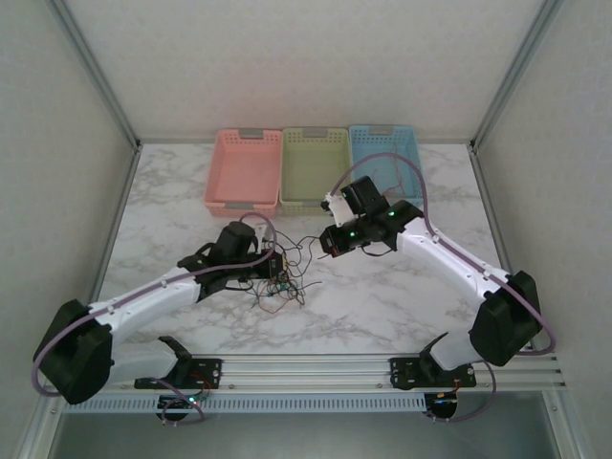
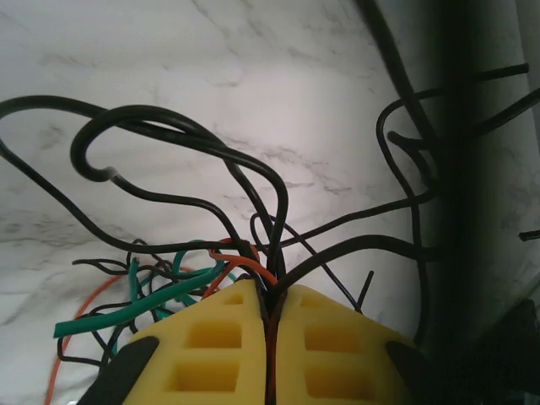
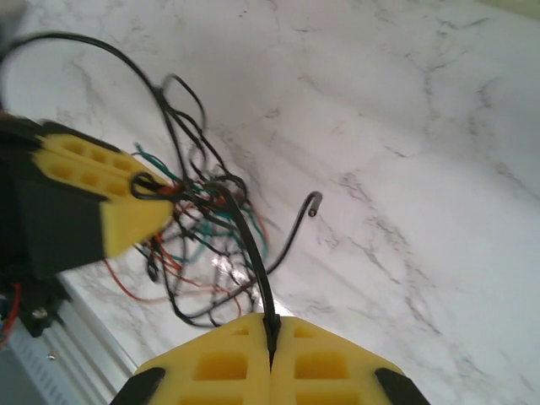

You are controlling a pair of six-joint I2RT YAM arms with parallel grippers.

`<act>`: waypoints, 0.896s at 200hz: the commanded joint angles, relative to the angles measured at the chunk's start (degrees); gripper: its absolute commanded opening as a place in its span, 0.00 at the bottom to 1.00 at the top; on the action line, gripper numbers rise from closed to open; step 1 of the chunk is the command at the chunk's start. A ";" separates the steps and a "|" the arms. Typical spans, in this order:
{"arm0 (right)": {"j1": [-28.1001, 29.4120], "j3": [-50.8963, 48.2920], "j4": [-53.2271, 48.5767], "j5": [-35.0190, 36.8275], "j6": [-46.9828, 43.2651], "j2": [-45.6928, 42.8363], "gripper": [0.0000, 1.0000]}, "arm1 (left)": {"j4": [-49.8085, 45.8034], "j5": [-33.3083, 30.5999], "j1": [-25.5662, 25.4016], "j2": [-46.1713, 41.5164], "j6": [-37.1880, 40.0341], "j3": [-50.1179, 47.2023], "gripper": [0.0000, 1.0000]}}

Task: Untangle the cables

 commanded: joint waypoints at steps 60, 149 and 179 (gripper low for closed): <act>-3.68 0.52 -6.23 22.70 -2.42 -8.56 0.00 | -15.30 -11.95 3.89 -8.23 1.56 -1.01 0.00; -15.50 -4.38 -5.23 29.59 3.49 -15.28 0.00 | -18.54 -15.16 4.86 -13.00 1.02 -1.66 0.00; -15.52 -5.92 -1.21 18.66 3.65 -17.28 0.00 | -18.43 -14.92 5.04 -12.90 0.90 -1.64 0.00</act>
